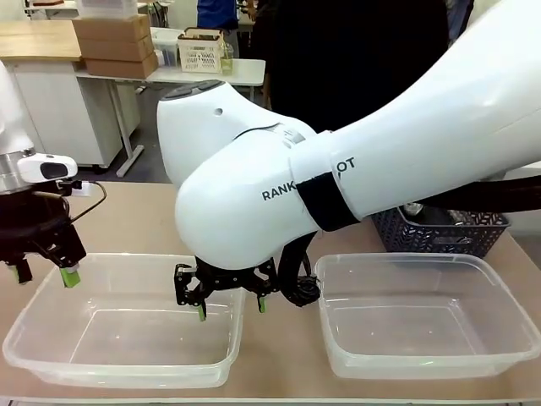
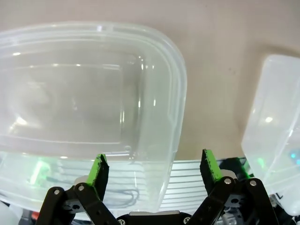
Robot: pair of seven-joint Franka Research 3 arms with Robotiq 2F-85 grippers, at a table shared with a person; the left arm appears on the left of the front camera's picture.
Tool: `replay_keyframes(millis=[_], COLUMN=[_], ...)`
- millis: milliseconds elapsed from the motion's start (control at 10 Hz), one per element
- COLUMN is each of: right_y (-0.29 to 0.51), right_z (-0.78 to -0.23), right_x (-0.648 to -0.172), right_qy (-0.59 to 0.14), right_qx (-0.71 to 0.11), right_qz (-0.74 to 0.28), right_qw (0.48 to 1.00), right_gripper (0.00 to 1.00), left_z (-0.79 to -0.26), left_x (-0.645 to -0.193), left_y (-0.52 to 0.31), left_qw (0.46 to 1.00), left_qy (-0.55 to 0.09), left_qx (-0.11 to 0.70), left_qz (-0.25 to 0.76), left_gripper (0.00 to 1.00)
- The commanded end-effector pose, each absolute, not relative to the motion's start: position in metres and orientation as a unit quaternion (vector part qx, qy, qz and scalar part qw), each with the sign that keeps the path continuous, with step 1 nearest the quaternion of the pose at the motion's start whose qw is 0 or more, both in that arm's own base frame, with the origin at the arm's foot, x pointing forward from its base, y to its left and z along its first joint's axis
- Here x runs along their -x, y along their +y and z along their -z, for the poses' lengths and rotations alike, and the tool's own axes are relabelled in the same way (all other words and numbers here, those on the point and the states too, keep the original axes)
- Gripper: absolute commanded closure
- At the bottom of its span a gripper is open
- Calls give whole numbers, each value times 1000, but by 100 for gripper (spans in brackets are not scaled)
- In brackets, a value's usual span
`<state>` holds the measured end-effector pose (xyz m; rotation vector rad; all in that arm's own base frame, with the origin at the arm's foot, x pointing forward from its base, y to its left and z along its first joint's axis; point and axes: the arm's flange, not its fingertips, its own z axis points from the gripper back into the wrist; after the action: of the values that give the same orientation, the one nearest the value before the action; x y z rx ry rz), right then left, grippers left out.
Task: Sort the waste into each basket.
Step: Pick up the Organizing box on the left side of the table and lift it.
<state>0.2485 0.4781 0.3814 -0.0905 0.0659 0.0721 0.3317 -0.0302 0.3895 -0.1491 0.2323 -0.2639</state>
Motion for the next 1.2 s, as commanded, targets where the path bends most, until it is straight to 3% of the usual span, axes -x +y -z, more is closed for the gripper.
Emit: replay_keyframes(millis=[0, 100, 200, 400, 500, 600, 700, 1100], right_y=[470, 469, 468, 466, 463, 462, 461, 451], right_z=[-385, -383, -382, -382, -381, -380, -379, -381], right_x=[-248, -248, -248, -248, -250, -251, -252, -256], right_qy=[64, 67, 66, 65, 61, 60, 65, 71], right_qx=[53, 54, 51, 51, 50, 45, 47, 37], right_qz=[-74, -72, -71, -64, -52, -44, -44, -34], right_qw=[994, 994, 994, 995, 996, 996, 996, 996], right_gripper=[51, 55, 100, 100, 82, 91, 100, 100], left_z=[-322, -321, -322, -324, -326, -328, -331, -345], left_x=[-248, -248, -247, -246, -246, -246, -246, -249], left_y=[-30, -31, -31, -29, -28, -28, -26, -22], left_qw=[986, 986, 987, 989, 990, 990, 991, 998], left_qy=[90, 92, 83, 72, 65, 63, 58, 27], left_qx=[48, 47, 44, 40, 34, 37, 34, 24], left_qz=[131, 132, 127, 120, 120, 121, 115, 60], left_gripper=[57, 98, 100, 100, 92, 100, 100, 100])
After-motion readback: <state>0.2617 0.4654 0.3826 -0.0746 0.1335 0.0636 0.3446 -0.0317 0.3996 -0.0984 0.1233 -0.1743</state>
